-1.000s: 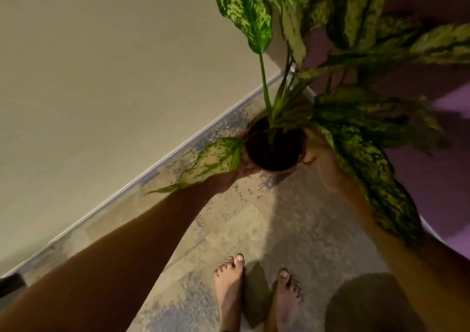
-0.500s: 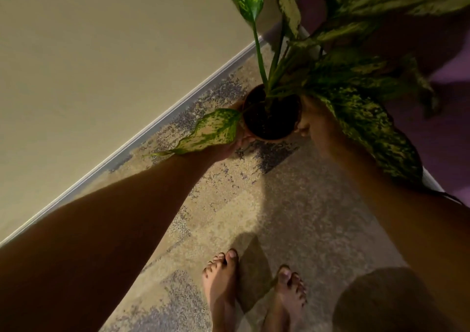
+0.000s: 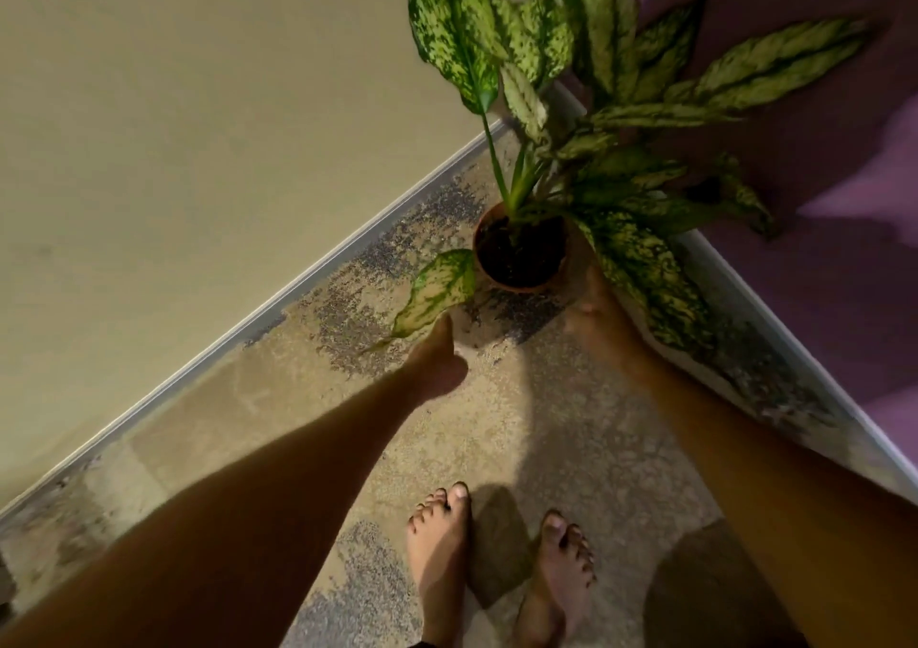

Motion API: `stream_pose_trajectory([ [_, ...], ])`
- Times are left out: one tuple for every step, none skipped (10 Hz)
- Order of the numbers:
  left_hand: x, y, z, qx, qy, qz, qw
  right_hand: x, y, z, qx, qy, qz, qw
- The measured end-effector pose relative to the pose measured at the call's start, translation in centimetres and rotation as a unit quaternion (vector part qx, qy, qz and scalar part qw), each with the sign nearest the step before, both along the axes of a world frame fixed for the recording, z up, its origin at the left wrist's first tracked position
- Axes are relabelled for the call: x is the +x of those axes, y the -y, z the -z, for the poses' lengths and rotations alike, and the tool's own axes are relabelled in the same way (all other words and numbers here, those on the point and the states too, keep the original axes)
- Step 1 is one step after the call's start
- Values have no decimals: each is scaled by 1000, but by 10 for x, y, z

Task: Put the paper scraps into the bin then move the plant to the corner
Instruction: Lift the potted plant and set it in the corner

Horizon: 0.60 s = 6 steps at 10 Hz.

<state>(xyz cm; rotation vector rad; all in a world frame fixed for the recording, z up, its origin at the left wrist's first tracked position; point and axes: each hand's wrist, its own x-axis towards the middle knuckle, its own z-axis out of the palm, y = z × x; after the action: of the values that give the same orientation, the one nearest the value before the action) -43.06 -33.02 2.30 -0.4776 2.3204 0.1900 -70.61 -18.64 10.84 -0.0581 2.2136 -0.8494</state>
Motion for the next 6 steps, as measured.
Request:
stream_pose_trajectory([
  [-59,13,-72,65,-37,126,989,36,-16,3,22,-36,-55,998],
  [-102,18,-141,135,-135,188,964,57,-20,-34,48,-13,-126,991],
  [-118,23,-202,145,-260,255,920,64,-16,-78,40,-40,-171,984],
  [-127,20,-275,166,-336,300,877,50,-1,-156,-3,-156,-207,966],
  [-161,34,-331,141,-414,292,851,32,10,-222,-38,-249,-208,945],
  [-206,48,-421,98,-454,280,840,-11,21,-324,-68,-408,-167,895],
])
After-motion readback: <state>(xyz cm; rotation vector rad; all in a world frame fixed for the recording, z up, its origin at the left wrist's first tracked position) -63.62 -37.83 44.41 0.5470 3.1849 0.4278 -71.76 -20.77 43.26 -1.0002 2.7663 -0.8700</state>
